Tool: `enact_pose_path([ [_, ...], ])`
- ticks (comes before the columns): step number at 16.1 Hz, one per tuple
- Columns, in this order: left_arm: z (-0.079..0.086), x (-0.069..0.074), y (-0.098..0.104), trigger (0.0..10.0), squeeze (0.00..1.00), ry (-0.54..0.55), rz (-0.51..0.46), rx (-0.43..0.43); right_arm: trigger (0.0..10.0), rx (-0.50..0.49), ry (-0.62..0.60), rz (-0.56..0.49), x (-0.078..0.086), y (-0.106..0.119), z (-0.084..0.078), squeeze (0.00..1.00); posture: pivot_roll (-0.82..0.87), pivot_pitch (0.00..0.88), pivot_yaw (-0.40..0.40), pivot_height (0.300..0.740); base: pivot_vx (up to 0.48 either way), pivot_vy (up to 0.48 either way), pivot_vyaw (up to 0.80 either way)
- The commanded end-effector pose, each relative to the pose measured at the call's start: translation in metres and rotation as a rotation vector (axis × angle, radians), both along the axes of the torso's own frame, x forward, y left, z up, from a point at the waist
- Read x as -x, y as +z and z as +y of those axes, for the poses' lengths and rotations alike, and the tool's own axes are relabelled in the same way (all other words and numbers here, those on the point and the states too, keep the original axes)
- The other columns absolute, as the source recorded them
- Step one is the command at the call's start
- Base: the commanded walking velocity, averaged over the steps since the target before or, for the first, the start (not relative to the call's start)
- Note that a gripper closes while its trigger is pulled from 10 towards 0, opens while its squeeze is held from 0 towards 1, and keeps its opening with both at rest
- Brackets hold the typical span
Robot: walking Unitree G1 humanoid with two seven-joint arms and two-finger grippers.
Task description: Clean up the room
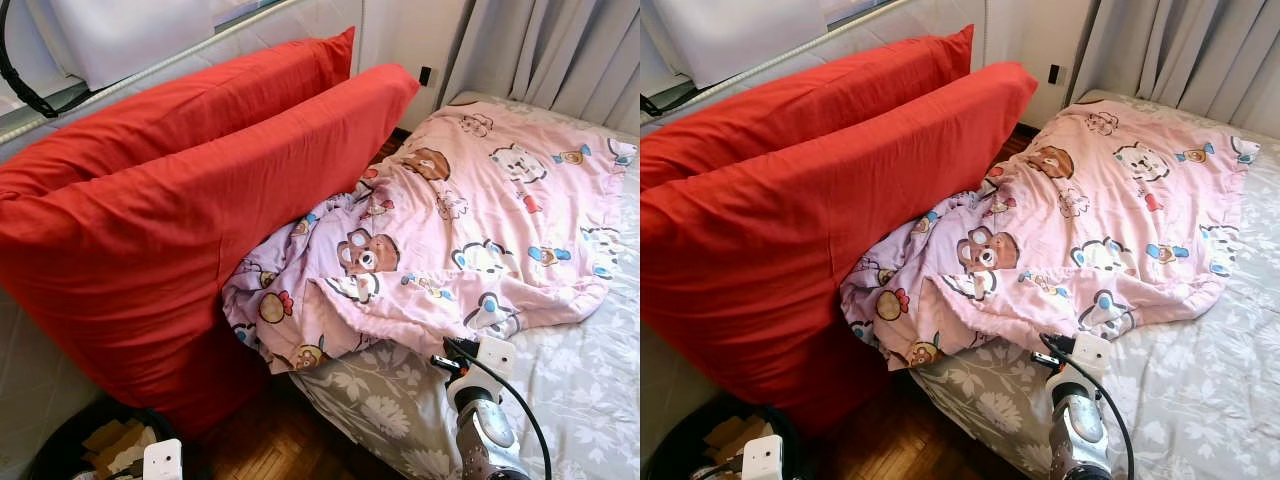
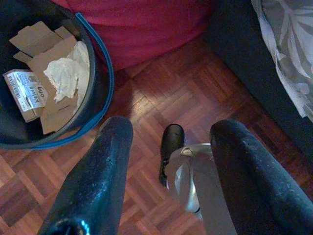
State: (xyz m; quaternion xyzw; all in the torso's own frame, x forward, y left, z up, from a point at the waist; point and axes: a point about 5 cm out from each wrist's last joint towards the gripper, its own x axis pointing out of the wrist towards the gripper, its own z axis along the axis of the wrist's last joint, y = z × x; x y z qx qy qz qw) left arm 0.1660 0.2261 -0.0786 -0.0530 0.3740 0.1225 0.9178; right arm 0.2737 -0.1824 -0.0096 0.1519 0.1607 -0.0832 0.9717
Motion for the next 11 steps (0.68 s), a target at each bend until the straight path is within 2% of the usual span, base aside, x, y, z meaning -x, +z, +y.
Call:
enact_pose_path([
  [1,0.0025,0.0102,-0.0046,10.0,0.00,-0.011,0.046,-0.001,10.0,0.014,-0.006,0.001,0.0011,-0.0004,-0.0018,0.00,0.10,0.117,-0.001,0.740,0.000,0.000,0.00],
  [11,0.0034,0.0141,-0.0055,10.0,0.00,-0.015,0.046,0.003,10.0,0.028,0.001,-0.007,-0.0003,0.0012,-0.0016,0.00,0.10,0.109,-0.003,0.740,0.000,0.000,0.00],
])
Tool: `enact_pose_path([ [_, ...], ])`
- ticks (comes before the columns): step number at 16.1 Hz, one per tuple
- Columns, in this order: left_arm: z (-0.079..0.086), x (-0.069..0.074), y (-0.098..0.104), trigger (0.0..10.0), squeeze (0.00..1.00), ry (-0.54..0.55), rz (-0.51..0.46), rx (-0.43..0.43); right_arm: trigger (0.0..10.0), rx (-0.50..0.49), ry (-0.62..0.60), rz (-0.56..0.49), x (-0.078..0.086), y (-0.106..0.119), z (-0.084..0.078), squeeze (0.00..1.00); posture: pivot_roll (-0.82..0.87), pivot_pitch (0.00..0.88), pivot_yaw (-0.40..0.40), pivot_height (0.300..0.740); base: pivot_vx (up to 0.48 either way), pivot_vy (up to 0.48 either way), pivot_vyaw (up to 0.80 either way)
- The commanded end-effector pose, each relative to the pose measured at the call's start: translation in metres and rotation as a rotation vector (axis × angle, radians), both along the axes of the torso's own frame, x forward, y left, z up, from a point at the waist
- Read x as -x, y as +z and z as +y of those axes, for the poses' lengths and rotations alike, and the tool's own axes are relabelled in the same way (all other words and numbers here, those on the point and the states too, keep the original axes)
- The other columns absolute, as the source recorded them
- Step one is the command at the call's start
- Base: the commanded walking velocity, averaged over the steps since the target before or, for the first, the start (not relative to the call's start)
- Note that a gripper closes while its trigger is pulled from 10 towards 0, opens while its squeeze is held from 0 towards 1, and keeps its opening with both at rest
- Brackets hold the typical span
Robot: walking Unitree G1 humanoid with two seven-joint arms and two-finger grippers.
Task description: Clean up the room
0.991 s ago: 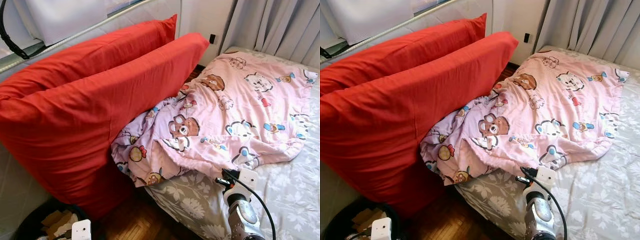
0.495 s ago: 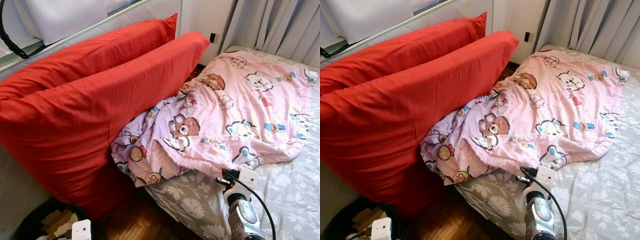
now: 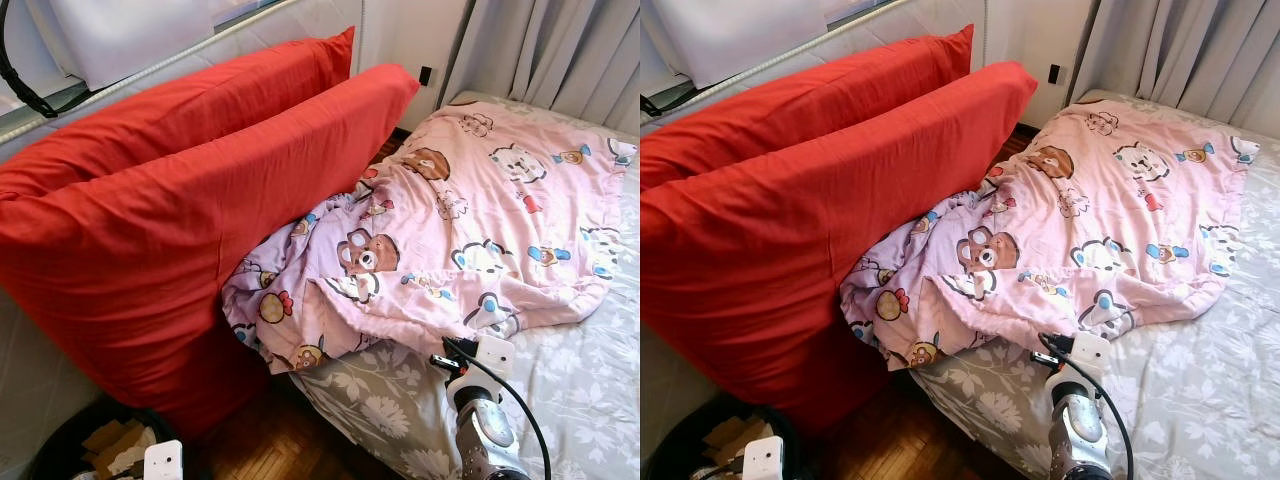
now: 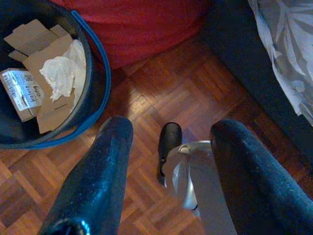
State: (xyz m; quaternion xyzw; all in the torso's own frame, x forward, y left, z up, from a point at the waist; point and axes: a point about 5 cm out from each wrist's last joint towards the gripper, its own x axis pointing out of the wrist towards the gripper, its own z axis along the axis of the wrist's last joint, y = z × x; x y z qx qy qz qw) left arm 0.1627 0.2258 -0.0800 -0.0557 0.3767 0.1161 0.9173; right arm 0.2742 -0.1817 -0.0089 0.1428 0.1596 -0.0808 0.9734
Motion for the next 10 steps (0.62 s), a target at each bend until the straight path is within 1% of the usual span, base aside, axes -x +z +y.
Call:
enact_pose_path([
  [1,0.0042,0.0119,-0.0045,10.0,0.00,-0.004,0.042,-0.008,10.0,0.012,-0.007,-0.005,0.0002,0.0007,-0.0025,0.00,0.10,0.109,-0.003,0.740,0.000,0.000,0.00],
  [7,0.0044,0.0120,-0.0045,10.0,0.00,0.002,0.043,-0.008,10.0,0.024,-0.015,-0.015,-0.0011,0.0025,-0.0035,0.00,0.10,0.122,-0.006,0.740,0.000,0.000,0.00],
  [8,0.0044,0.0119,-0.0045,10.0,0.00,0.003,0.043,-0.008,10.0,0.027,-0.017,-0.015,-0.0012,0.0027,-0.0037,0.00,0.10,0.122,-0.006,0.740,-0.240,0.000,0.00],
  [10,0.0046,0.0117,-0.0044,10.0,0.00,0.004,0.043,-0.008,10.0,0.028,-0.021,-0.017,-0.0015,0.0031,-0.0039,0.00,0.11,0.125,-0.005,0.740,0.000,0.000,0.00],
])
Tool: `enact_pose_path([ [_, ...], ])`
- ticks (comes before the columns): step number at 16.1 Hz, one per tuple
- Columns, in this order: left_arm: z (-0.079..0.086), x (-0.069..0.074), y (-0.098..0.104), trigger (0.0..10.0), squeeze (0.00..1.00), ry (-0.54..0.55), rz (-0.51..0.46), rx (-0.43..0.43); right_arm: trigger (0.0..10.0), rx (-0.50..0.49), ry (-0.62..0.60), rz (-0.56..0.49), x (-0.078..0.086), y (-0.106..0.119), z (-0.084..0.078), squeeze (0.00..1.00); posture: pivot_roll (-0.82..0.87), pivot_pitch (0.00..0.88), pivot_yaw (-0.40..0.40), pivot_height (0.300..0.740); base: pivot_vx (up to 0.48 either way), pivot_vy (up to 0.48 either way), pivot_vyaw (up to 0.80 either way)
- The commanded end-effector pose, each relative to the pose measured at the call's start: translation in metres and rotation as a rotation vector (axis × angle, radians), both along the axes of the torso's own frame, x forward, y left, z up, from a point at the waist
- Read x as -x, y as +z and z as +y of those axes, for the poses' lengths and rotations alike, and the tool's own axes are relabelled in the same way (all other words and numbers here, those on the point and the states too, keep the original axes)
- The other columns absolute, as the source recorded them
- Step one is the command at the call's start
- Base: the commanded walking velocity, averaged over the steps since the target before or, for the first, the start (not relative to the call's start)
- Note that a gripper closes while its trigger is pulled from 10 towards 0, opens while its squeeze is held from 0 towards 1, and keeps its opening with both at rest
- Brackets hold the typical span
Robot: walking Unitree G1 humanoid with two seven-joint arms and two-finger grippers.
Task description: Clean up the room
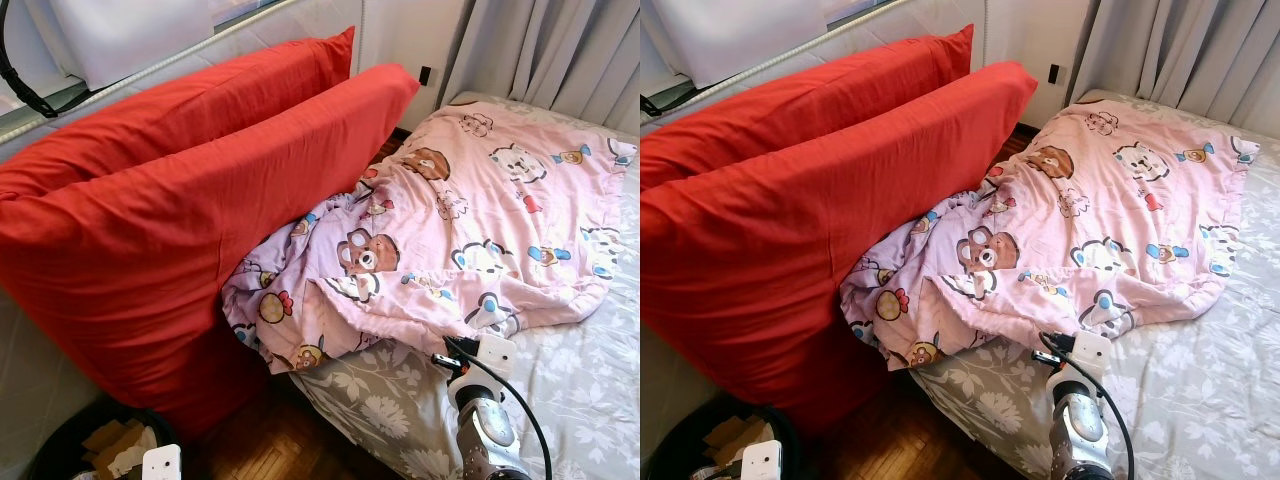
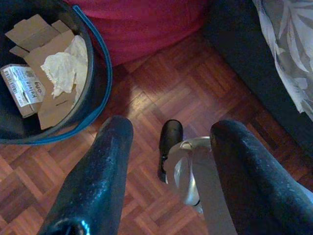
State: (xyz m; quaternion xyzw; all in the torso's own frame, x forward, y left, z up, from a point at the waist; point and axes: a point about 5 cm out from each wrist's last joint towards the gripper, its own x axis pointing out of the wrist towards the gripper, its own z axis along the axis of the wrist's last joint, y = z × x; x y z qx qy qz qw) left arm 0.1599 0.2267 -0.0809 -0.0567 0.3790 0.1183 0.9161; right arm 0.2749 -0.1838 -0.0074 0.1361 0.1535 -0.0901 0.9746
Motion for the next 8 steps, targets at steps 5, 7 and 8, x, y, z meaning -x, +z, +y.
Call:
enact_pose_path([
  [5,0.0037,0.0087,-0.0033,10.0,0.00,0.000,0.037,-0.008,10.0,0.016,-0.010,-0.011,-0.0016,0.0025,-0.0033,0.00,0.11,0.128,-0.005,0.740,-0.158,0.000,0.00],
  [7,0.0039,0.0087,-0.0033,10.0,0.00,0.002,0.037,-0.008,10.0,0.019,-0.011,-0.011,-0.0018,0.0027,-0.0037,0.00,0.11,0.129,-0.006,0.740,-0.274,0.000,0.00],
  [8,0.0038,0.0086,-0.0033,10.0,0.00,0.002,0.036,-0.009,10.0,0.020,-0.011,-0.012,-0.0021,0.0030,-0.0039,0.00,0.11,0.129,-0.006,0.740,-0.274,0.000,0.00],
])
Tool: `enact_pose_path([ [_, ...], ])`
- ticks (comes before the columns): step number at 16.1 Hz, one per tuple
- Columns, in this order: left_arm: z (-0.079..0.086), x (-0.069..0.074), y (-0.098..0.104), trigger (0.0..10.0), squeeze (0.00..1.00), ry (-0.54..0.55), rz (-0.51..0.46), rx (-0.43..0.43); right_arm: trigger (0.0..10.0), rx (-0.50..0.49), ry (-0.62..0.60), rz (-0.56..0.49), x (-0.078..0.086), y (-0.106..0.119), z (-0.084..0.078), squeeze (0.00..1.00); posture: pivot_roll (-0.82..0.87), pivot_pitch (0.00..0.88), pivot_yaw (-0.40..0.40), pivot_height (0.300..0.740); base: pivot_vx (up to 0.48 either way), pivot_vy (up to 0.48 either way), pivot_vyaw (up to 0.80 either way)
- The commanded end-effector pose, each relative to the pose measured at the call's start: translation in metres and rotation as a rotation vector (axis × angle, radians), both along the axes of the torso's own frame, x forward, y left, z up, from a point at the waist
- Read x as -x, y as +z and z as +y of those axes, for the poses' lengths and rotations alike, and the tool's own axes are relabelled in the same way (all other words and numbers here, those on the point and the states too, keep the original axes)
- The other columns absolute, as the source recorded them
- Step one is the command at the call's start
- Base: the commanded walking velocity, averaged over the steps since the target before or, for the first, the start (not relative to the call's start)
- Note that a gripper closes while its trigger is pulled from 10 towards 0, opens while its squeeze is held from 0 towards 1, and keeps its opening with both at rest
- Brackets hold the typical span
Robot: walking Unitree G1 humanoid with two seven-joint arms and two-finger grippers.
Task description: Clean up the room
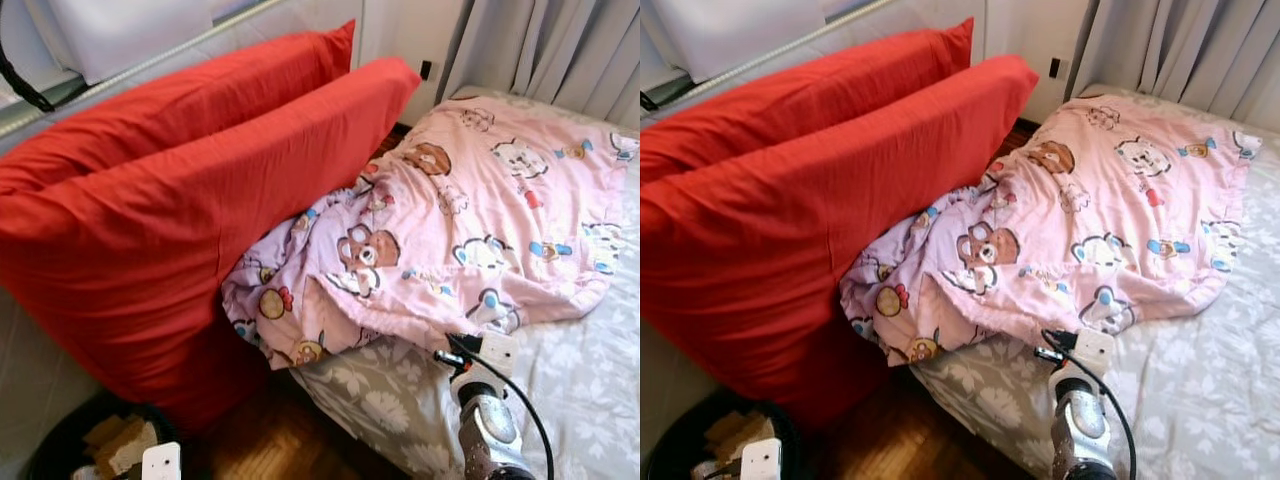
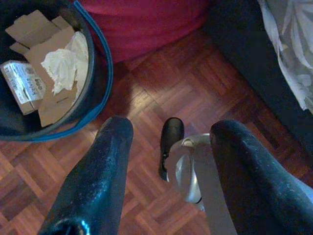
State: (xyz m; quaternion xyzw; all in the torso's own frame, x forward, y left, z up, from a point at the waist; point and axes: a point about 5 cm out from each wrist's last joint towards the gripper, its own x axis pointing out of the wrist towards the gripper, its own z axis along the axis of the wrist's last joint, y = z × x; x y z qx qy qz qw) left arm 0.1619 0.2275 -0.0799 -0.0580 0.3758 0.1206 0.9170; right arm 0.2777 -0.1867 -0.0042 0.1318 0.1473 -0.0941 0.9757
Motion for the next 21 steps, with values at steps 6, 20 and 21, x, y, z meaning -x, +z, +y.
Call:
enact_pose_path([
  [6,0.003,0.011,-0.004,10.0,0.00,-0.002,0.043,-0.008,10.0,0.012,-0.004,-0.002,0.000,0.000,-0.001,0.00,0.11,0.129,-0.007,0.740,-0.272,0.000,0.00],
  [20,0.004,0.013,-0.005,10.0,0.00,-0.005,0.048,-0.011,10.0,0.156,-0.164,-0.186,-0.027,0.046,-0.033,0.00,0.11,0.131,-0.003,0.740,-0.273,0.000,0.00],
  [21,0.004,0.013,-0.005,10.0,0.00,-0.006,0.048,-0.010,10.0,0.167,-0.164,-0.197,-0.028,0.048,-0.034,0.00,0.11,0.131,-0.003,0.740,-0.274,0.000,0.00],
])
